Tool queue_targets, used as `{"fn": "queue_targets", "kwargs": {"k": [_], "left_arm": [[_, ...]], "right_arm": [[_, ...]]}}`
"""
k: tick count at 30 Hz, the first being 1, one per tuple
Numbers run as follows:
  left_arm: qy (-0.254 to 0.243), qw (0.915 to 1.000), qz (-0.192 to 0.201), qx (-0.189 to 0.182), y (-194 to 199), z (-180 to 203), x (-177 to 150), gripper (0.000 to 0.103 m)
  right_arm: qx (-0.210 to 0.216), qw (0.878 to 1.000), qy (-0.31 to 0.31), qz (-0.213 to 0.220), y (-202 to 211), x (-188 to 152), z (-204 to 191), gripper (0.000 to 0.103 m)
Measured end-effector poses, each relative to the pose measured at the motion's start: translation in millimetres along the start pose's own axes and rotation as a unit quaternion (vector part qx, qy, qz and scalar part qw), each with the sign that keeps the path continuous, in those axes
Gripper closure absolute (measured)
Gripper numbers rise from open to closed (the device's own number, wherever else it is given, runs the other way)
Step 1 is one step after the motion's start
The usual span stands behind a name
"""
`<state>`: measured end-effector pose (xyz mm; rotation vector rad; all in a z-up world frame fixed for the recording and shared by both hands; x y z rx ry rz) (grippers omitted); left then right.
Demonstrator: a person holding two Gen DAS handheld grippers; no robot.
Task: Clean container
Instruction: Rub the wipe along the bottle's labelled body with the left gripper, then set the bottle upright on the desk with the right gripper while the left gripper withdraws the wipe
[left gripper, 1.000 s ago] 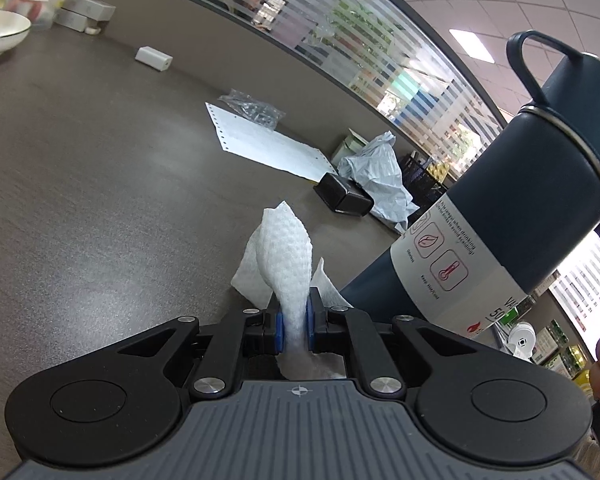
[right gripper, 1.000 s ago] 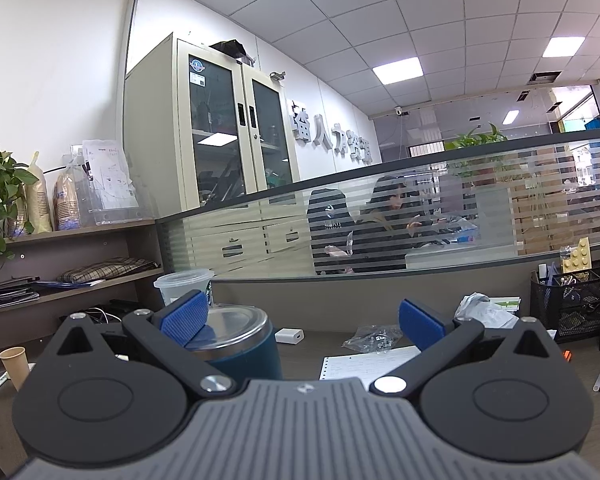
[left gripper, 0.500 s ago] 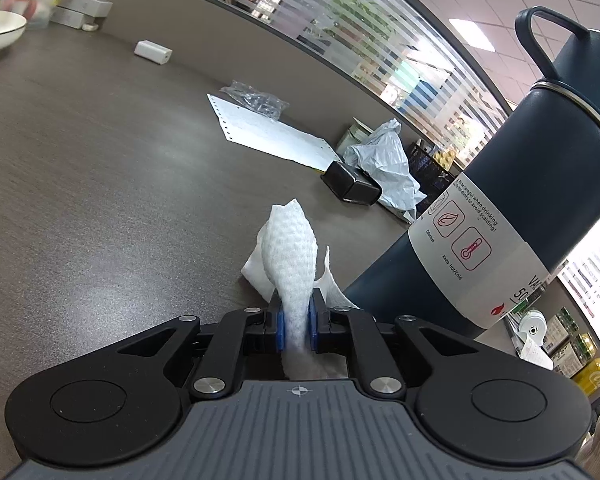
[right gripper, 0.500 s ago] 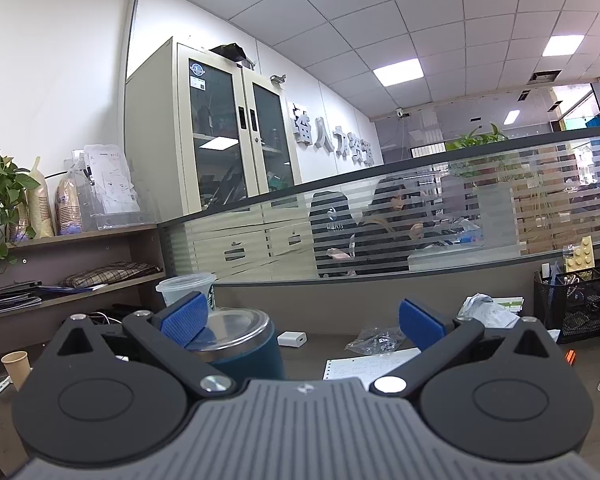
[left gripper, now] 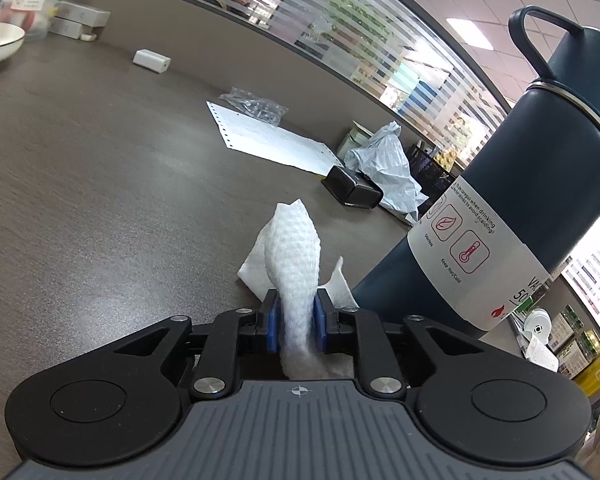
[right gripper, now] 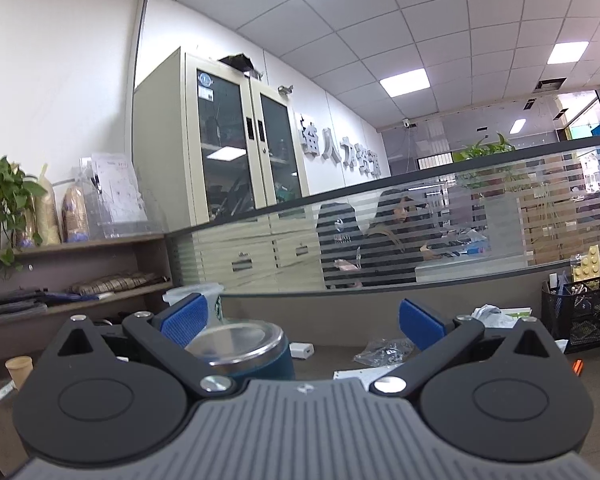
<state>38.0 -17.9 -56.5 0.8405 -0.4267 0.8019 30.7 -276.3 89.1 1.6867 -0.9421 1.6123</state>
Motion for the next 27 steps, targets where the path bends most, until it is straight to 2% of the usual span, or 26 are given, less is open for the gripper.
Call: {"fn": "queue_targets", "kwargs": {"k": [5,14,20,21,25,27], "left_arm": [[-0.009,0.9999,0.01,-0.002,4.5,3.2,3.2,0.073],[-0.032,0.9984,0.041,0.023,12.8,4.9,14.9,0.071],[-0.033,0.9964,0.063,0.046,20.5,-2.1,27.0,0.059],[-0.035,0.9961,0.065,0.048,21.4,-2.1,27.8,0.053],[-0.052,0.9937,0.077,0.062,24.6,1.3,30.5,0.043],[-0.061,0.9924,0.082,0.068,25.7,2.8,30.7,0.031]], "right_arm": [[-0.017,0.999,-0.017,0.021,8.7,3.1,8.2,0.0],[-0.076,0.996,-0.039,0.036,30.3,-1.7,27.4,0.0],[-0.114,0.993,-0.035,0.024,38.8,-13.3,34.6,0.0],[-0.117,0.992,-0.036,0.023,39.6,-15.0,35.6,0.0],[-0.133,0.99,-0.039,0.014,41.8,-22.0,38.9,0.0],[-0.14,0.989,-0.038,0.008,42.8,-25.7,39.6,0.0]]}}
Point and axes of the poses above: each gripper's, at about its wrist camera, not at the fingertips, and y roughly against the way its jaws point, z to its right, x to its top, the point moved 1 cm from there along -y, roughly the way its jaws point, and after that the axes turned 10 degrees about y, right-handed, at the moved point
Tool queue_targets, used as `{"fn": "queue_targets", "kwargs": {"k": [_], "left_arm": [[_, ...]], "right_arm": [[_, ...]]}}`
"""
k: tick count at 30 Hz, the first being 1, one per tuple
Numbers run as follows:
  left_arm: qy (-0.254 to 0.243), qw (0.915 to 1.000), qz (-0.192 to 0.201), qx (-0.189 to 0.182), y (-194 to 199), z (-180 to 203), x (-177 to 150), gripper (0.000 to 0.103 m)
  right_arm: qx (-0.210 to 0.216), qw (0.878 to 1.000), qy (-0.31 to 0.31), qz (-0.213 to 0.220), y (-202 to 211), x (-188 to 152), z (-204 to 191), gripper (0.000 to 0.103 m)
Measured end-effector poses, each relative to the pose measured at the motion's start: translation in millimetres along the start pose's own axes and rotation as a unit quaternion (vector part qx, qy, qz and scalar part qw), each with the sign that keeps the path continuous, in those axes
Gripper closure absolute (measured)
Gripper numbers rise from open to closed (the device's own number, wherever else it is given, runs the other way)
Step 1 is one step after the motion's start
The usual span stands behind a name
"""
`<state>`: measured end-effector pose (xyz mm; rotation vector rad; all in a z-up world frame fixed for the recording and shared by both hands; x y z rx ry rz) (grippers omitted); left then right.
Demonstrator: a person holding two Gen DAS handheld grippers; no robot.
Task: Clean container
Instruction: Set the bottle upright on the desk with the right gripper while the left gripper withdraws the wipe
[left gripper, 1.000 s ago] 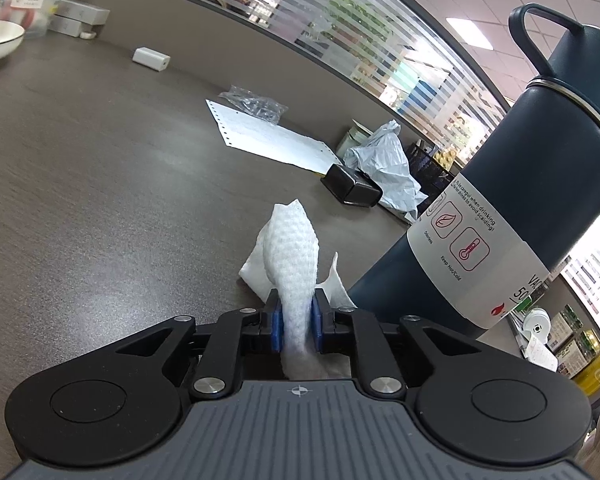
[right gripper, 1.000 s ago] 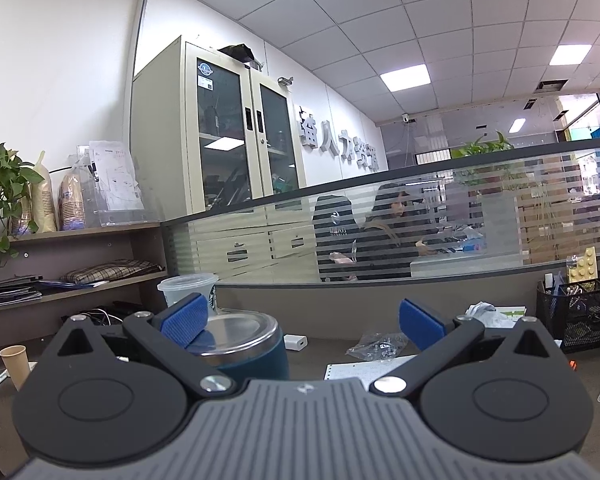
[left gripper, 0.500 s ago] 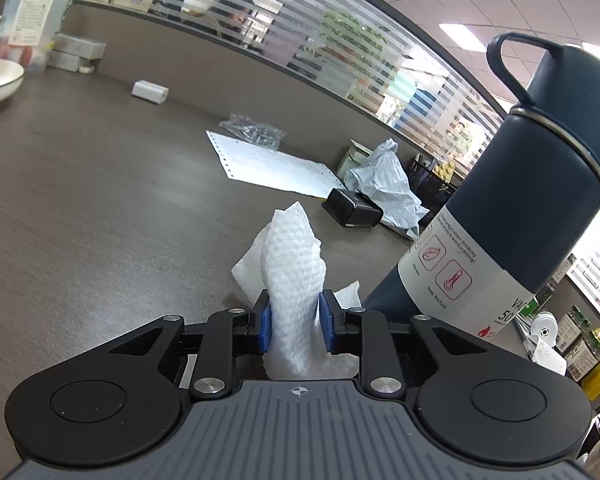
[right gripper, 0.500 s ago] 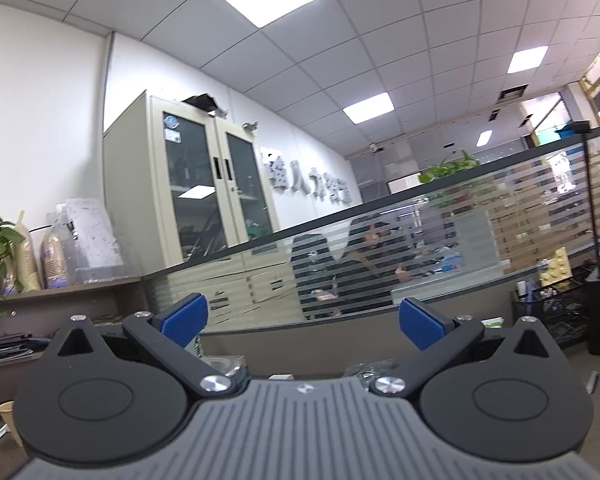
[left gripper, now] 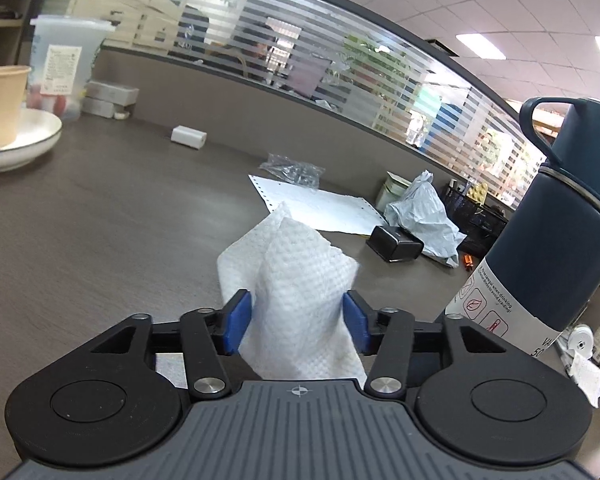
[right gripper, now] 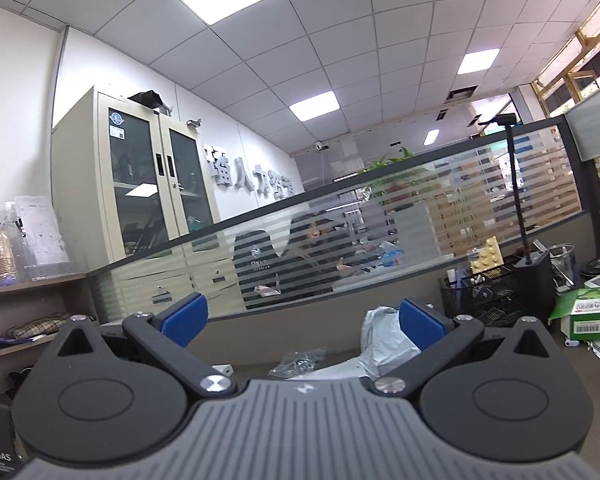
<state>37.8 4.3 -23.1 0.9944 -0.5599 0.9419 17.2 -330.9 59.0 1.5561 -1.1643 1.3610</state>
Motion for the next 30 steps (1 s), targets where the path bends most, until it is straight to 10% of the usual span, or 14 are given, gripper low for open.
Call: {"fn": "queue_targets", "kwargs": {"k": [7,22,30], "left_arm": [[-0.081,0.9952,0.036,0.043,11.9,10.7,3.4,0.02],[0.048,0.9915,0.05,-0.111,37.6,-24.6,22.7,0.0],[-0.044,0.9958,0.077,0.021,42.5,-0.8,23.6,0.0]], "right_arm": [[-0.012,1.0,0.005,-0.008,3.5,-8.7,3.9,0.0],[-0.017,1.0,-0.003,-0.011,4.3,-11.5,12.3,0.0],[-0.019,1.0,0.0,-0.019,2.8,-12.8,11.9,0.0]]}}
Point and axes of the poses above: each gripper's, at about its wrist camera, not at the fingertips, and y roughly against the way its jaws point, z to its right, x to its top, the point moved 1 cm from there along -y, roughly the way its jaws point, and after that the axes turned 10 degrees about y, right-handed, at the moved point
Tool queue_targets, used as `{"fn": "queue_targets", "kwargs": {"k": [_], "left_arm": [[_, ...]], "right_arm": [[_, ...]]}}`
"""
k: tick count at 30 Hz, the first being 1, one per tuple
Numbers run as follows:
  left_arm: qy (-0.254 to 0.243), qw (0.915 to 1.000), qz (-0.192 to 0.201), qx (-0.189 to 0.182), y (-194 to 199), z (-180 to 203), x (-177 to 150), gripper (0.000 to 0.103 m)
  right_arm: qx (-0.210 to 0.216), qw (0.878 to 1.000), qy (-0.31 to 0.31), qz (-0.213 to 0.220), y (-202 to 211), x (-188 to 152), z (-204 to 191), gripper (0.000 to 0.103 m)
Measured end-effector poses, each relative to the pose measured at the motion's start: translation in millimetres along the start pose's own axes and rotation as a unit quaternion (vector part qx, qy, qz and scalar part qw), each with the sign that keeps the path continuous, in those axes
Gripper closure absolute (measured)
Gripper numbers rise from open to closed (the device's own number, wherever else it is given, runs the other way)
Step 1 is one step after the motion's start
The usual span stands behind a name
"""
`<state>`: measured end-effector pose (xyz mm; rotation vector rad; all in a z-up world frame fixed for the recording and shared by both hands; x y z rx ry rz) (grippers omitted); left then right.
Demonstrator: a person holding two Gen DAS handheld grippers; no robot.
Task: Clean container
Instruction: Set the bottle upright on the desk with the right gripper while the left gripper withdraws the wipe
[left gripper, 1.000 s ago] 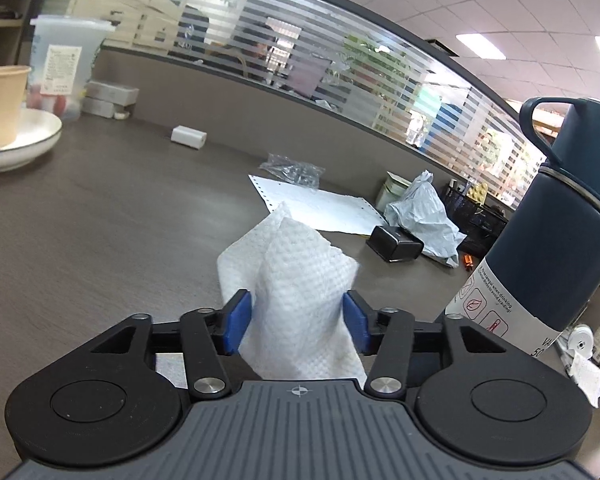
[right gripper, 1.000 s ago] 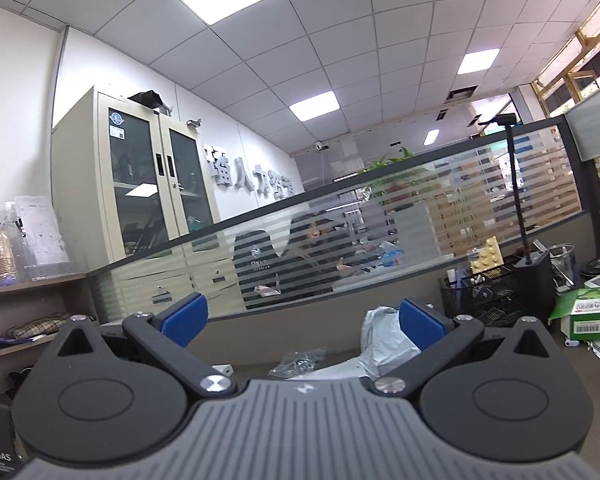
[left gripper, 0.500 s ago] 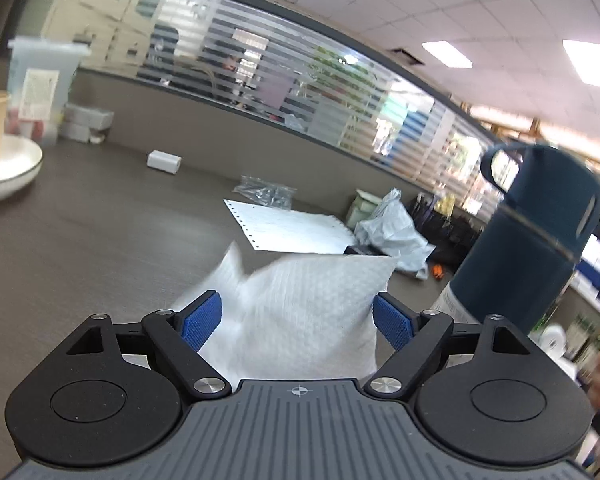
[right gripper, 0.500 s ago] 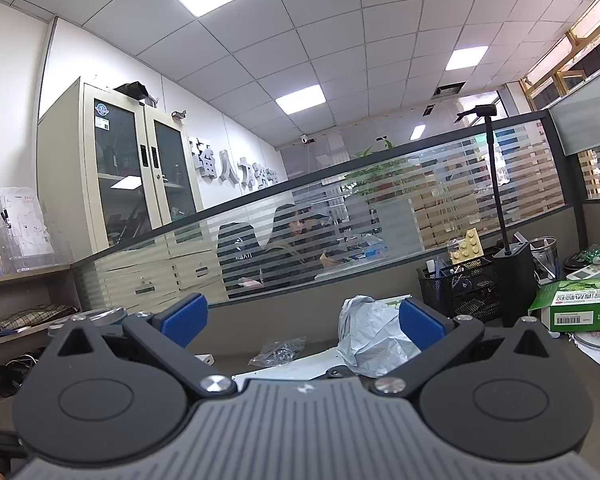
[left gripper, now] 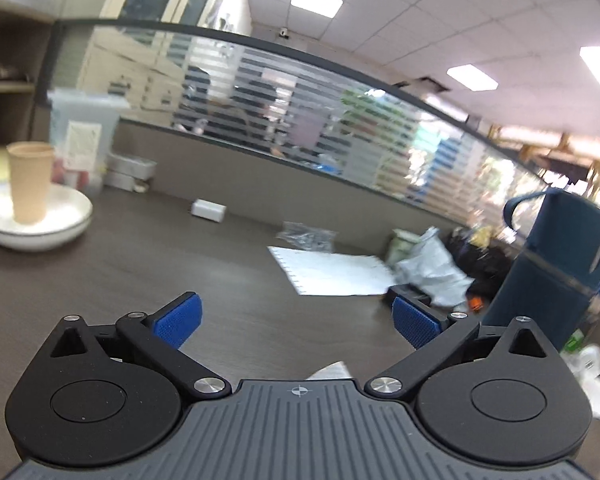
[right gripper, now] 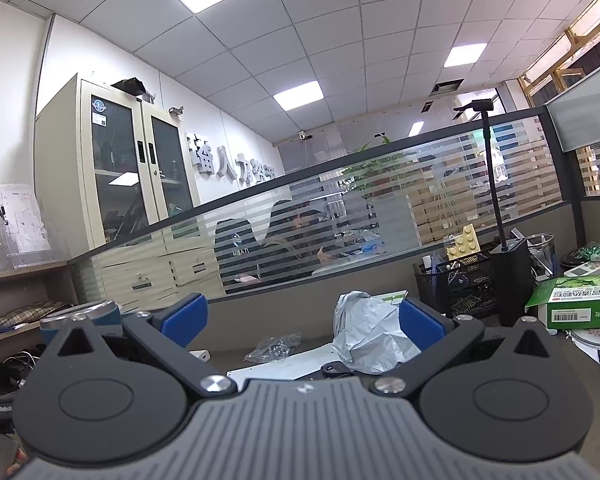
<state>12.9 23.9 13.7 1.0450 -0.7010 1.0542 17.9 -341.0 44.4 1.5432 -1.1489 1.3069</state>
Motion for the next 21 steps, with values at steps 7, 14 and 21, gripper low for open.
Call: {"fn": "queue_targets", "kwargs": {"k": [7,14,21], "left_arm": [[-0.048,0.9982,-0.007,0.037,-1.5,19.2,-6.0,0.0],[-0.07,0.9949,-0.017,0.071,-3.9,30.2,-13.4,0.0],[-0.074,0.9927,-0.025,0.092,-5.3,34.1,-16.8,0.0]], "right_arm": [[-0.006,1.0,0.003,-0.013,-0.6,-5.6,0.5,0.0],[-0.018,0.999,0.027,-0.027,-1.4,-13.1,-7.1,0.0],[-0.034,0.994,0.075,-0.078,-9.7,-26.2,-16.3,0.0]]}}
Point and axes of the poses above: each gripper's, at about its wrist camera, not at the fingertips, and y roughly against the way its jaws point, z to its right, x to its top, the point moved 1 cm from there along -y, roughly the way its jaws point, and after that the axes turned 10 degrees about y, right-handed, at the moved point
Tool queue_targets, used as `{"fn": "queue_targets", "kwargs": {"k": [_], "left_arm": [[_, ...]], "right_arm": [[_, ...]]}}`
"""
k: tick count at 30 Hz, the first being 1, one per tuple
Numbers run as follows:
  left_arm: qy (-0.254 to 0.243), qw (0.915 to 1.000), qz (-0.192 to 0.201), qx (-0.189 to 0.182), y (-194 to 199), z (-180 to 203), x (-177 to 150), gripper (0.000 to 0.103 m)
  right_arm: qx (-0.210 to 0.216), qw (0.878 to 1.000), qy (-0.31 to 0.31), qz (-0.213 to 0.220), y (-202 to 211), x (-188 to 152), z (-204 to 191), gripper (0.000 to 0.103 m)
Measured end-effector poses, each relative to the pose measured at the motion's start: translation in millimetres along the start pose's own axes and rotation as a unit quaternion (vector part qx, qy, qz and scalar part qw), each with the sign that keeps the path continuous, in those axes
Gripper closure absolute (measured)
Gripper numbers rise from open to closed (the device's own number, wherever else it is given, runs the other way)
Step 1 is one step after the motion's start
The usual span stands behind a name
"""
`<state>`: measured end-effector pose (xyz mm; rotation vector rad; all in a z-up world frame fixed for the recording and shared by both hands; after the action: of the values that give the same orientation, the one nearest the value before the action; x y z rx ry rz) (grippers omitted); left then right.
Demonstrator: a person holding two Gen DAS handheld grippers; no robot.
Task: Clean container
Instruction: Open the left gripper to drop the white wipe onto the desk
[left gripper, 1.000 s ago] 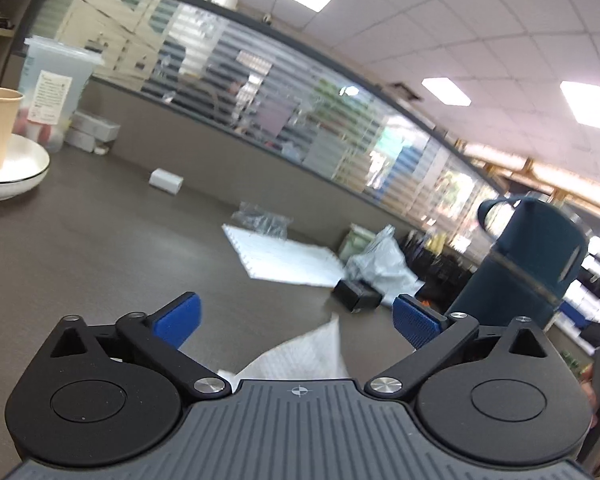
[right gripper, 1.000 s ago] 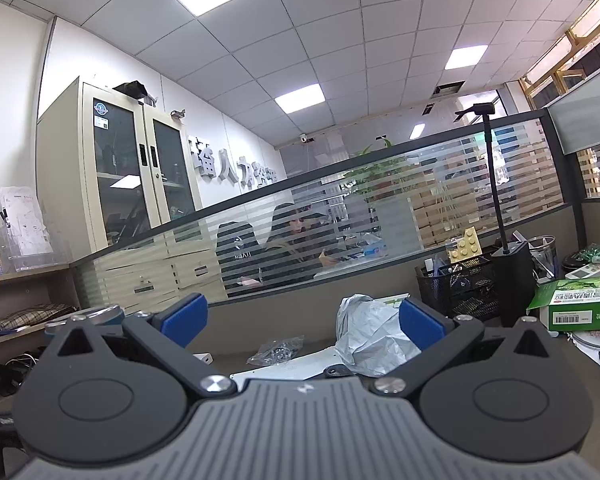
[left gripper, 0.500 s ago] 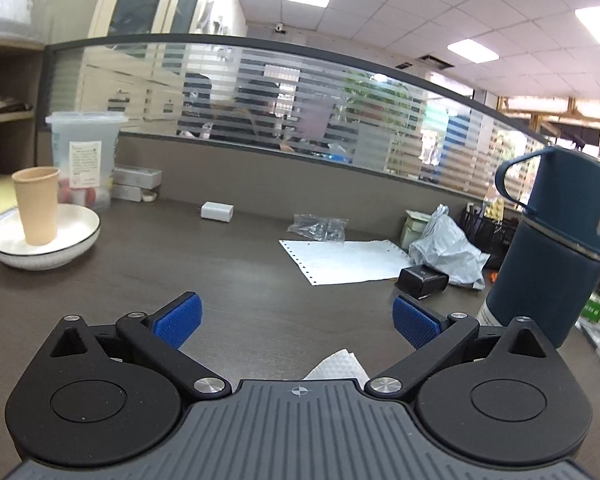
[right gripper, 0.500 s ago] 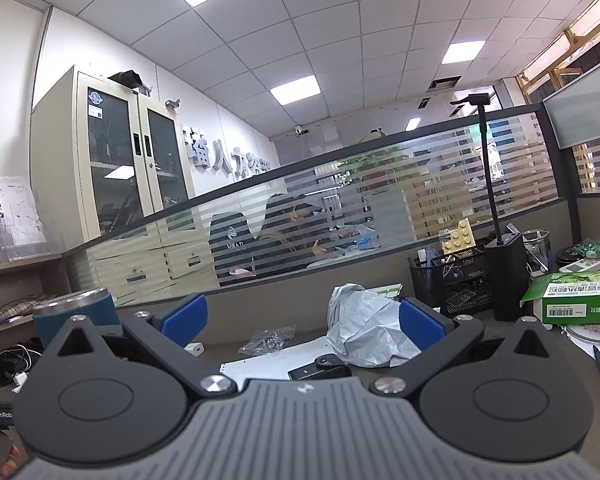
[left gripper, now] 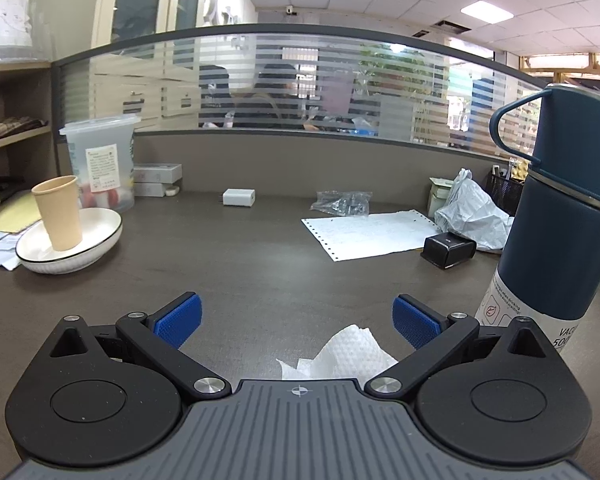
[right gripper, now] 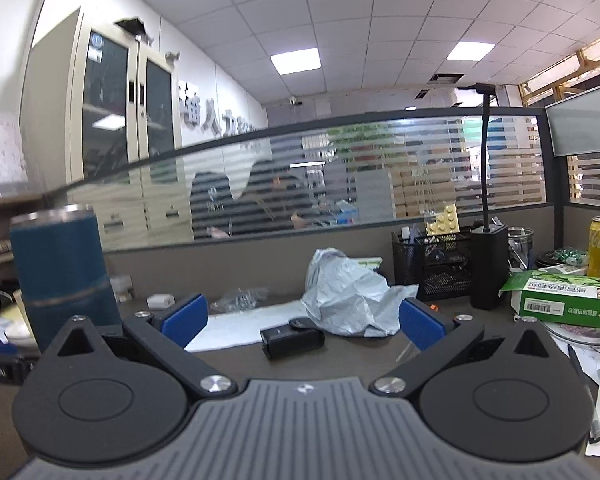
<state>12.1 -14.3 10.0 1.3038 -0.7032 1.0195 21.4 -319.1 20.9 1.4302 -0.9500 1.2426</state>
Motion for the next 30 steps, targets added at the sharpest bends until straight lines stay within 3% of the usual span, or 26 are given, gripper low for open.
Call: {"fn": "queue_targets", "kwargs": {"k": [5,10,17,19,22,27,30], "left_arm": [[0.006,0.9998,-0.007,0.018,-0.7,2.4,-2.6,0.0],[0.003,0.9997,0.011,0.021,7.0,5.5,-4.3,0.0],[-0.026,0.998,0.025,0.051,19.3,16.0,-4.1,0.0],[-0.019,0.9989,0.028,0.033,24.5,14.4,-2.8,0.0],[-0.01,0.9997,0.017,0.016,28.1,10.3,-0.2,0.0],[-0.03,0.998,0.002,0.056,26.5,11.3,-3.4,0.0],[-0.017,0.9979,-0.027,0.056,21.0,11.3,-9.3,0.0]], "right_arm": [[-0.014,0.998,0.013,-0.063,-11.5,-11.7,-2.3,0.0],[-0.022,0.991,0.043,-0.127,-22.0,-24.7,-11.2,0.0],[-0.07,0.967,0.11,-0.218,-37.5,-35.0,-29.1,0.0],[-0.067,0.964,0.124,-0.227,-38.3,-38.4,-31.9,0.0],[-0.035,0.968,0.112,-0.22,-30.9,-41.2,-30.8,0.0],[-0.029,0.972,0.095,-0.215,-21.2,-38.8,-28.8,0.0],[-0.024,0.974,0.081,-0.21,-16.6,-36.9,-27.2,0.0]]}}
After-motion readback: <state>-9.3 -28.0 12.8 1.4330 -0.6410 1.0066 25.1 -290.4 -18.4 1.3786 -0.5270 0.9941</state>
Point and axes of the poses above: each gripper's, at about its wrist camera, not at the fingertips, and y roughly against the way its jaws point, z to its right, x to its top, the point moved 1 cm from there along -y, roughly the way its jaws point, and after that the axes turned 10 degrees about y, right-handed, at the moved point
